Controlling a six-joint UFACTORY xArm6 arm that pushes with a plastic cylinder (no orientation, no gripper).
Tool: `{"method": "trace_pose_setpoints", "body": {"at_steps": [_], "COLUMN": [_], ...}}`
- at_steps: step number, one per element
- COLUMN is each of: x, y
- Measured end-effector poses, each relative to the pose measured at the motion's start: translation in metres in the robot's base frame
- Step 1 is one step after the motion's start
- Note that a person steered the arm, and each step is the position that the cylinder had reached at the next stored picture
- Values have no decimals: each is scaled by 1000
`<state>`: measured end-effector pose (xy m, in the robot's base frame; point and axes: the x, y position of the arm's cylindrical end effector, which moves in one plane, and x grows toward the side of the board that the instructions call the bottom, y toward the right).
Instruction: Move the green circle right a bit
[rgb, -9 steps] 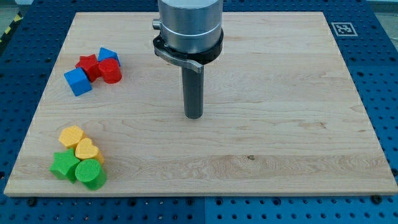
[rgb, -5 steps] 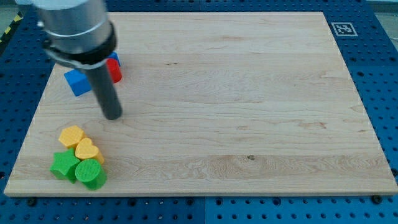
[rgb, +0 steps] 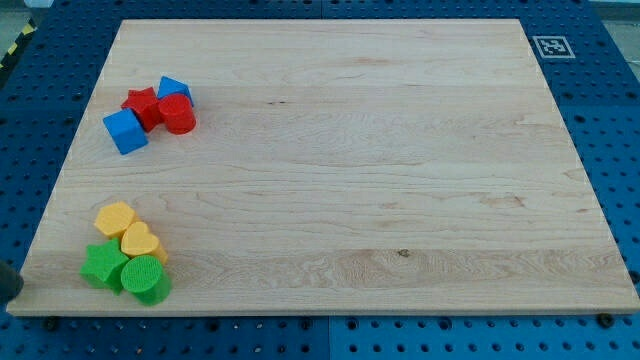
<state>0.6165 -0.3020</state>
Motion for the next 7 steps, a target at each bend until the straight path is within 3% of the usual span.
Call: {"method": "trace_pose_setpoints", "body": {"at_steps": [2,4,7], "x": [-1,-4,-29], "y": [22,158,185]}}
